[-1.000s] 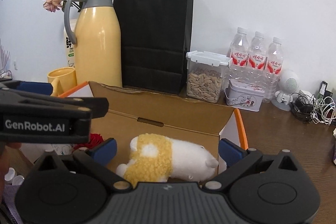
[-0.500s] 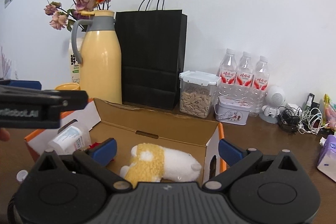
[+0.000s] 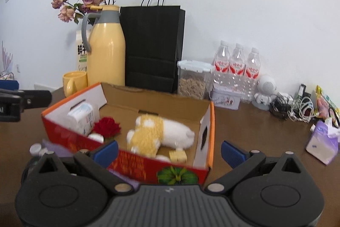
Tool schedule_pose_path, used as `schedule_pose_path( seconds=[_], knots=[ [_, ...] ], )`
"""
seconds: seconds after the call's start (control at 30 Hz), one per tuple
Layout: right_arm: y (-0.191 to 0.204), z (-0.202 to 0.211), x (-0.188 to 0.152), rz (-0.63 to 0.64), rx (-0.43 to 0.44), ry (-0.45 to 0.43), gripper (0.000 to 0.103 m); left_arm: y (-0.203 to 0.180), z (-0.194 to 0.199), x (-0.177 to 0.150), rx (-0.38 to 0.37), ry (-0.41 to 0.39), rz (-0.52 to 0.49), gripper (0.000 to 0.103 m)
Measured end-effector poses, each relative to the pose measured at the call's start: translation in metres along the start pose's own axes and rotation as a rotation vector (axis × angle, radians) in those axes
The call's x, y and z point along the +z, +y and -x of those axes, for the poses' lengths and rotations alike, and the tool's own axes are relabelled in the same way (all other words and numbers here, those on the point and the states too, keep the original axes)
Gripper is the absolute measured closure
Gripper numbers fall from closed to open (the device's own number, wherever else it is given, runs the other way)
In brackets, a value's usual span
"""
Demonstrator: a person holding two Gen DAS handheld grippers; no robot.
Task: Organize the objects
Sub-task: 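Grasp the black cable with the left gripper while the right grasps the navy pouch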
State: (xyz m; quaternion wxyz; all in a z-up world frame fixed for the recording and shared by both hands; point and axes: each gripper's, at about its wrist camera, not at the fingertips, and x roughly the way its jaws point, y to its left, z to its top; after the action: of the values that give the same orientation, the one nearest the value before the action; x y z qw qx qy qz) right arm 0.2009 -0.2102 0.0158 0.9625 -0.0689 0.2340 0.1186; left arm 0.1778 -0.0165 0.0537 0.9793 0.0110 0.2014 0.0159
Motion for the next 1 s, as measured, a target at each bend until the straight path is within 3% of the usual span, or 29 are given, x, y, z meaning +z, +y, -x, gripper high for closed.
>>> schedule_pose_path(
  seconds=[0.2,0.5,0.73,0.83,0.93,1.0],
  knots=[
    [-0.006,0.008,-0.026,-0.008,-0.024,0.085,0.0,0.008,0.009,-0.018,0.027,0.056,-0.014,0.0],
    [-0.004,0.0,-0.059,-0.009,0.017,0.199,0.0,0.003,0.016,-0.048,-0.029,0.141,-0.026,0.0],
    [0.003,-0.013,-0.068,-0.009,0.034,0.233,0.0,-0.015,0.011,-0.069,-0.066,0.208,-0.045,0.0],
    [0.001,-0.016,-0.071,-0.021,0.026,0.221,0.0,-0.023,0.004,-0.078,-0.048,0.226,-0.045,0.0],
    [0.0,-0.015,-0.072,-0.028,0.005,0.199,0.001,-0.03,0.0,-0.086,0.01,0.195,-0.033,0.0],
    [-0.001,-0.015,-0.073,-0.032,0.009,0.191,0.005,-0.032,-0.003,-0.09,0.001,0.203,-0.021,0.0]
  ],
)
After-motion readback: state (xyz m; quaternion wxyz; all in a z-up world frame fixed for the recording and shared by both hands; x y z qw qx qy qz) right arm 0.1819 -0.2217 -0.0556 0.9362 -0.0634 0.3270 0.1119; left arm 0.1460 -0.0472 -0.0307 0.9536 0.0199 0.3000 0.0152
